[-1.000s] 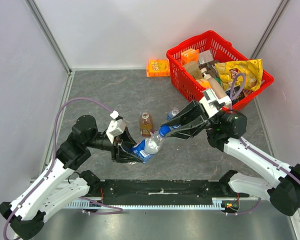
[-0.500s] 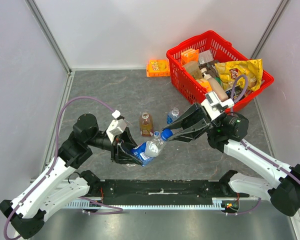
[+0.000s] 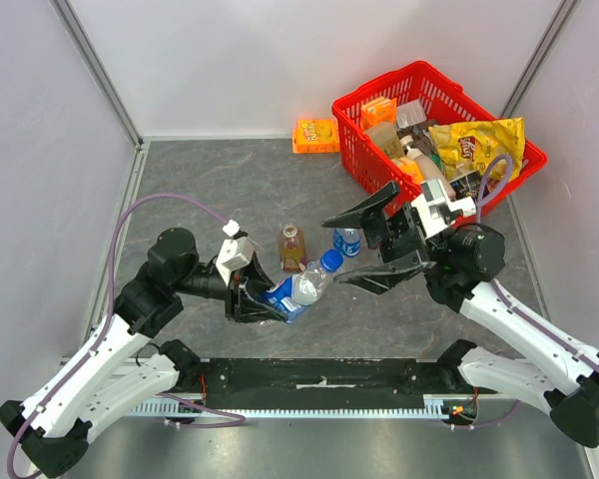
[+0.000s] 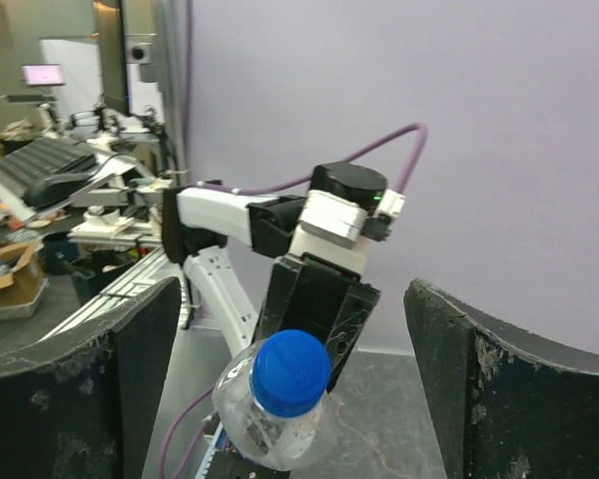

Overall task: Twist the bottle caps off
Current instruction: Unscrew the bottle cap from the plastic bottle.

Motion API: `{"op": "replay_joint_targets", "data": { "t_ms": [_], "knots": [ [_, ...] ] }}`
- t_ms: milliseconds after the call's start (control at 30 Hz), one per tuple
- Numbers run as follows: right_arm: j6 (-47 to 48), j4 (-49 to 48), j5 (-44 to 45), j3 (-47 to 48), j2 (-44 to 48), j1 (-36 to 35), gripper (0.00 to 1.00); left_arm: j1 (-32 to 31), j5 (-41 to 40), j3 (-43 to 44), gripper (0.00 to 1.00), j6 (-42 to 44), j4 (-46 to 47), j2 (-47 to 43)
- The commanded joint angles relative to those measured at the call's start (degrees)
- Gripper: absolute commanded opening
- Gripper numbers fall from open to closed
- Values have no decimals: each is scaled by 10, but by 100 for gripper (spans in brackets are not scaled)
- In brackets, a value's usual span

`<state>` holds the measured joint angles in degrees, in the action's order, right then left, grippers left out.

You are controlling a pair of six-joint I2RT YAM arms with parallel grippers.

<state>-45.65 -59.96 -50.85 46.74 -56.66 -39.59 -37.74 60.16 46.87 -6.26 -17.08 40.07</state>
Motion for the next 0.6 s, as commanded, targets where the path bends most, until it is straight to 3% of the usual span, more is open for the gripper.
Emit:
{"op": "replay_joint_targets", "data": {
  "t_ms": [0,233,567],
  "knots": [
    [85,142,87,30,24,0,98,-1,-57,1,2,47,-26,-5],
    [145,307,217,59,28,0,98,-1,-196,-8,2,86,-55,-7],
    [108,437,327,98,-27,0,98,-1,-384,-23,2,100,-74,-17]
  ]
}}
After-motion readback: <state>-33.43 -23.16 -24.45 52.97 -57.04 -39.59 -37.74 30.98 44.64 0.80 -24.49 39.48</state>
